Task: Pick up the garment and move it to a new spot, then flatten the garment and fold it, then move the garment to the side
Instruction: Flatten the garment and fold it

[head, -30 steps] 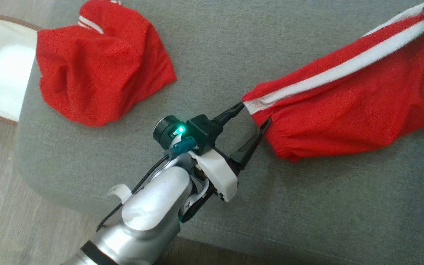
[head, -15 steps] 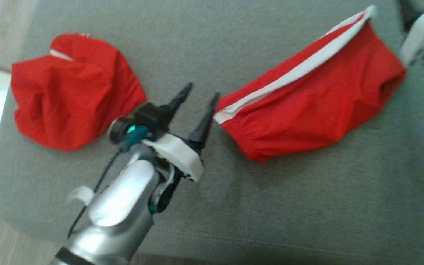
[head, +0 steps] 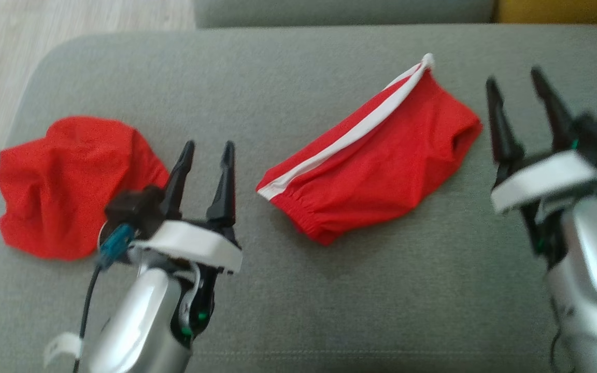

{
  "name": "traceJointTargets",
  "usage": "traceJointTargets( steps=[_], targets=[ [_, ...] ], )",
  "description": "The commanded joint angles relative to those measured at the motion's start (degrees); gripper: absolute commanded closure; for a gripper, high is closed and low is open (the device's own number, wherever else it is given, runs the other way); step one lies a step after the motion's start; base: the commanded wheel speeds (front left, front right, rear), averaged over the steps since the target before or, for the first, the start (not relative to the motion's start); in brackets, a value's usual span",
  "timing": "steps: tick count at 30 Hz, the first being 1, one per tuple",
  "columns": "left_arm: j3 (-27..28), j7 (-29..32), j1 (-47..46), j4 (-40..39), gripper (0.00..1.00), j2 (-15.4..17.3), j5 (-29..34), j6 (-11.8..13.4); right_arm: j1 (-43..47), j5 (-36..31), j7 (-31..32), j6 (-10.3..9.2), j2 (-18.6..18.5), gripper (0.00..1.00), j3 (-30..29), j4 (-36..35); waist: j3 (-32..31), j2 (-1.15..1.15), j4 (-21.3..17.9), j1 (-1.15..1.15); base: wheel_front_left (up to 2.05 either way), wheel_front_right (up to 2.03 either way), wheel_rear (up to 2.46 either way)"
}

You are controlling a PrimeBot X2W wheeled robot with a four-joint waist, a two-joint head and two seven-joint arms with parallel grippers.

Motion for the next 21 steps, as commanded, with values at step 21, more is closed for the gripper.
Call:
traceJointTargets(
  steps=[21],
  targets=[
    [11.9, -0.7, 11.6, -6.2, 0.0, -3.2, 10.1, -4.8, 21.5, -11.7, -0.9, 0.37, 11.4, 0.0, -9.0, -12.5, -4.5, 0.0, -2.9, 0.0, 0.0, 0.0, 0.0]
  ],
)
